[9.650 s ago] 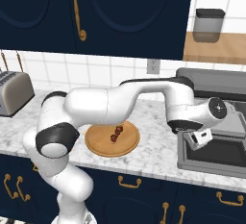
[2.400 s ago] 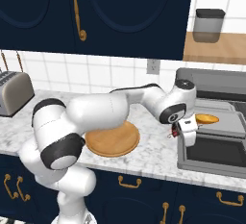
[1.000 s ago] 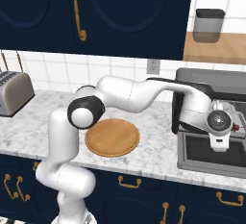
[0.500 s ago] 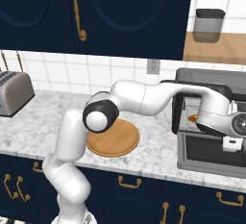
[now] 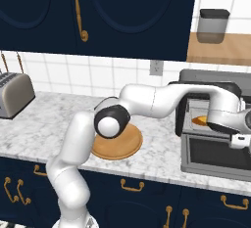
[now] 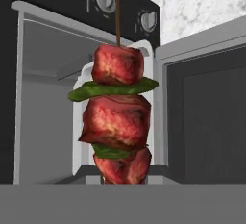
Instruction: Pick up the kebab skewer and baguette bread, and place them inside the toaster oven. Close the toaster oven door and start by setting the timer.
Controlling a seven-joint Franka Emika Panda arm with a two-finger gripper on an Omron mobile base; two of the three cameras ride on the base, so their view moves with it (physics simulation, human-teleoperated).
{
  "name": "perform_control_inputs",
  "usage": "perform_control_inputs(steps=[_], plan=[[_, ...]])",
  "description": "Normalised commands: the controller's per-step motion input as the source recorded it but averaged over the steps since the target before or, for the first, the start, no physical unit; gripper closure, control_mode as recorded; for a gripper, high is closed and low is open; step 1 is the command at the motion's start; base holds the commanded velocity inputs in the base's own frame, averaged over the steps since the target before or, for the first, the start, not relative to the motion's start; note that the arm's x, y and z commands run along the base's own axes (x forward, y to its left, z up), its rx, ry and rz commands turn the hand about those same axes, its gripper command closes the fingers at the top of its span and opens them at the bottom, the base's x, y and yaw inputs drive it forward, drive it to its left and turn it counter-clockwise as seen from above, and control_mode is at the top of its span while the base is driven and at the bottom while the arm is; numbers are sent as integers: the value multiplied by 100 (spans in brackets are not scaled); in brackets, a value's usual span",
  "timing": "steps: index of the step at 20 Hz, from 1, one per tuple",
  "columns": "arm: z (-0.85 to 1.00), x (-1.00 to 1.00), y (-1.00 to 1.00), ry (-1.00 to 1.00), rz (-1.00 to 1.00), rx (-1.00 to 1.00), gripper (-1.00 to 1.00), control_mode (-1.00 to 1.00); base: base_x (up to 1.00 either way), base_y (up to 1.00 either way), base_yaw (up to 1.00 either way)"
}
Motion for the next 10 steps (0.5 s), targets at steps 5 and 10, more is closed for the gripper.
perform_control_inputs(steps=[5,10], plan=[[-26,26,6,0,0,0,100,-100,0,0,0],[-19,16,0,0,0,0,100,-100,0,0,0]])
